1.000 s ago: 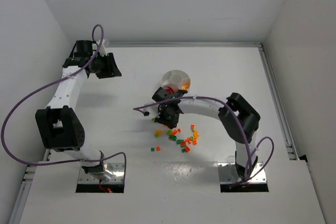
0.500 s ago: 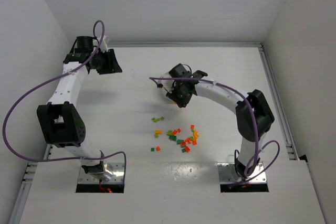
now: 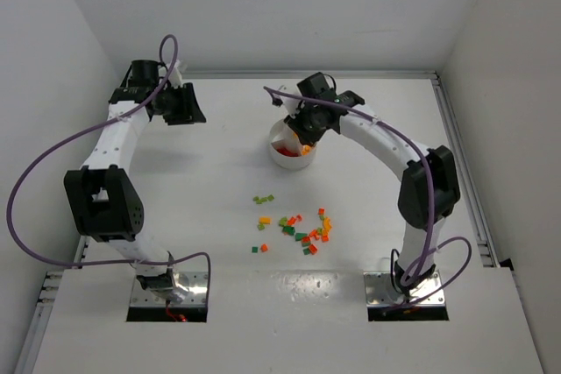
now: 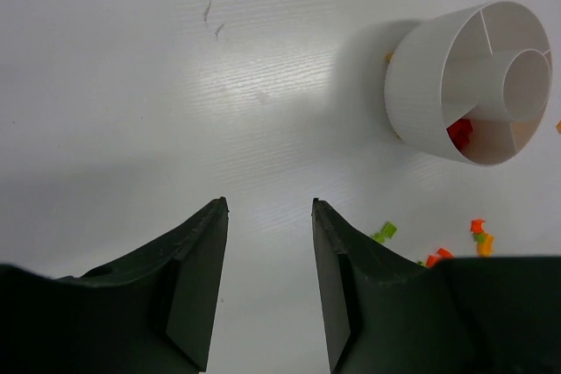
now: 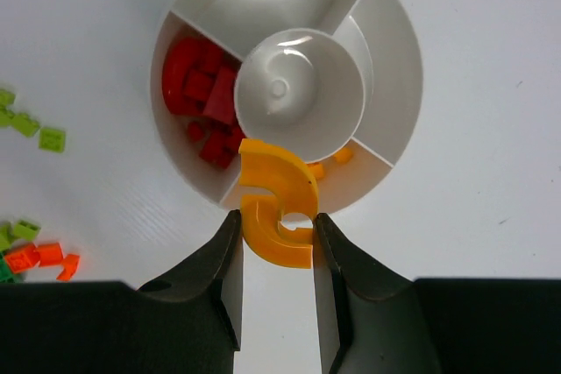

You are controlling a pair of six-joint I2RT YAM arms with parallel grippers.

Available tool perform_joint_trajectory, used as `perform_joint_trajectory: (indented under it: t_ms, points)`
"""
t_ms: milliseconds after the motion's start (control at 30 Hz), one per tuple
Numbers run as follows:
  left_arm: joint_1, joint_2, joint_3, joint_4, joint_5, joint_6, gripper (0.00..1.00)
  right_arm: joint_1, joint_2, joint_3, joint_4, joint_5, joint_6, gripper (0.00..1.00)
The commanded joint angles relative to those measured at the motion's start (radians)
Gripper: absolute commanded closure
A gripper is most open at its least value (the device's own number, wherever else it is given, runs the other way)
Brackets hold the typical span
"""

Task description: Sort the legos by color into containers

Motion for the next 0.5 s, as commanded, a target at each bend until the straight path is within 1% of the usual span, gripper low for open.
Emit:
perform_joint_trajectory:
  t_ms: [0,33,67,233,467]
  points:
    - [-0.005,0.001,0.041,-0.002,0.011,0.010,0.51,-0.040,0.025,0.070,0.011,-0.054,0.054,1.00]
    - [-0.005,0.010,0.041,-0.002,0.022,0.010,0.51,-0.040,0.025,0.084,0.011,-0.054,0.063,1.00]
    - [-0.005,0.010,0.041,-0.002,0.022,0.010,0.51,-0.053,0.025,0.093,0.011,-0.086,0.074,1.00]
    - [-0.005,0.010,0.050,-0.002,0.022,0.010,0.51,-0.092,0.037,0.073,0.002,-0.180,0.125,1.00]
    - [-0.005,0.028,0.059,-0.011,0.031,0.010,0.50,-0.123,0.028,0.039,0.002,-0.222,0.125,1.00]
